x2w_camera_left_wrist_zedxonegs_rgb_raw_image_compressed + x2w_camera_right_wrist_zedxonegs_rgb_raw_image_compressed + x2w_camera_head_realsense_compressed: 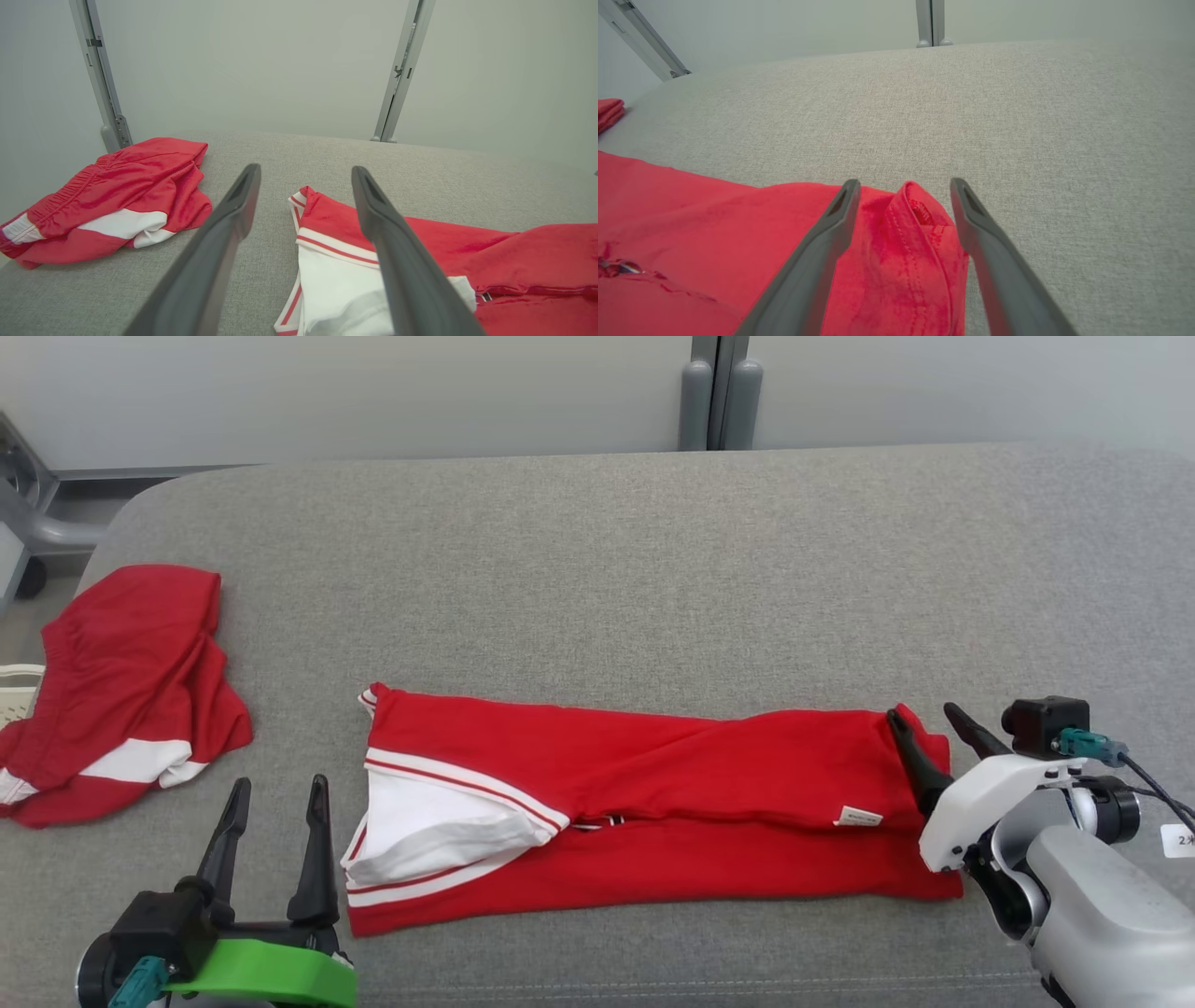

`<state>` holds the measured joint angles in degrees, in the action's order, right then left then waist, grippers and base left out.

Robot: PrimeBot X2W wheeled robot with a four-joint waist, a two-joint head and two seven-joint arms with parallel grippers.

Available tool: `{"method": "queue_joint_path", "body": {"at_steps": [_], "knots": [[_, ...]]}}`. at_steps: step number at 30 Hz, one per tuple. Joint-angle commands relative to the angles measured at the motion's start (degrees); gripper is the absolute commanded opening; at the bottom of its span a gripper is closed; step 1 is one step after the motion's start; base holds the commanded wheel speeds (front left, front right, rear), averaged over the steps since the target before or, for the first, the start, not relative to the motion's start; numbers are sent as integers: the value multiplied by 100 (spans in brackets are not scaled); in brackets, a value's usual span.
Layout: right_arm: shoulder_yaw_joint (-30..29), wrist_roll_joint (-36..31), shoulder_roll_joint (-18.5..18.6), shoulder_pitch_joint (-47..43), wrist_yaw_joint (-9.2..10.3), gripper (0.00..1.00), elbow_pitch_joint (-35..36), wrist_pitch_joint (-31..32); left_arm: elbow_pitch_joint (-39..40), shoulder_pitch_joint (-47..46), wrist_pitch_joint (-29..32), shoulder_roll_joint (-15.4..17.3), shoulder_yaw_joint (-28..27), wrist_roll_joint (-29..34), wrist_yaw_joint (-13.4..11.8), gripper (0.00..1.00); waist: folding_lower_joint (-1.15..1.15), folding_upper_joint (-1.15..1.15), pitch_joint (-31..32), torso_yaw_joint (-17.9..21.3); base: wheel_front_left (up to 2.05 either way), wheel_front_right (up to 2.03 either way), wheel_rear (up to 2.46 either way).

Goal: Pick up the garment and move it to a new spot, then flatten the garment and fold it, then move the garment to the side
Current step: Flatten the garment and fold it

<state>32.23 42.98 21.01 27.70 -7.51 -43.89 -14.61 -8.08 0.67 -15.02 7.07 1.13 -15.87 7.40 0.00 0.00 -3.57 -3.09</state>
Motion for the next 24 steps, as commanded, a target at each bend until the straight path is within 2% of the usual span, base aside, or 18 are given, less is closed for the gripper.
{"method": "queue_joint_path", "body": {"at_steps": [1, 4, 10, 11, 12, 13, 18, 24], "knots": [[72, -1, -21, 168, 4, 49, -199, 61, 8, 67, -9, -34, -6, 52, 12, 100, 0, 0, -33, -66, 0, 0, 0], [179, 70, -63, 367, 4, 38, -501, 166, 18, 27, -9, -72, 0, 47, 11, 100, 0, 0, -94, -158, 0, 0, 0], [313, 195, -77, 462, 4, 31, -728, 291, 20, -16, -9, -102, -30, 6, 11, 100, 0, 0, -192, -251, 0, 0, 0], [342, 217, -69, 478, 4, 25, -765, 295, 20, -22, -9, -106, -33, -1, 11, 100, 0, 0, -209, -262, 0, 0, 0], [362, 239, -59, 501, 4, 15, -805, 318, 13, -21, -9, -111, -43, -8, 11, 100, 0, 0, -224, -269, 0, 0, 0], [390, 261, -57, 525, 4, 0, -828, 320, 2, -20, -9, -115, -50, -15, 11, 100, 0, 0, -238, -272, 0, 0, 0], [487, 347, -12, 644, 4, 0, -898, 202, -8, -71, -9, -131, -80, -28, 11, 100, 0, 0, -294, -262, 0, 0, 0], [268, 553, -5, 706, 4, 0, -746, -28, -6, -103, -9, -153, -97, -41, 11, 100, 0, 0, -305, -199, 0, 0, 0]]}}
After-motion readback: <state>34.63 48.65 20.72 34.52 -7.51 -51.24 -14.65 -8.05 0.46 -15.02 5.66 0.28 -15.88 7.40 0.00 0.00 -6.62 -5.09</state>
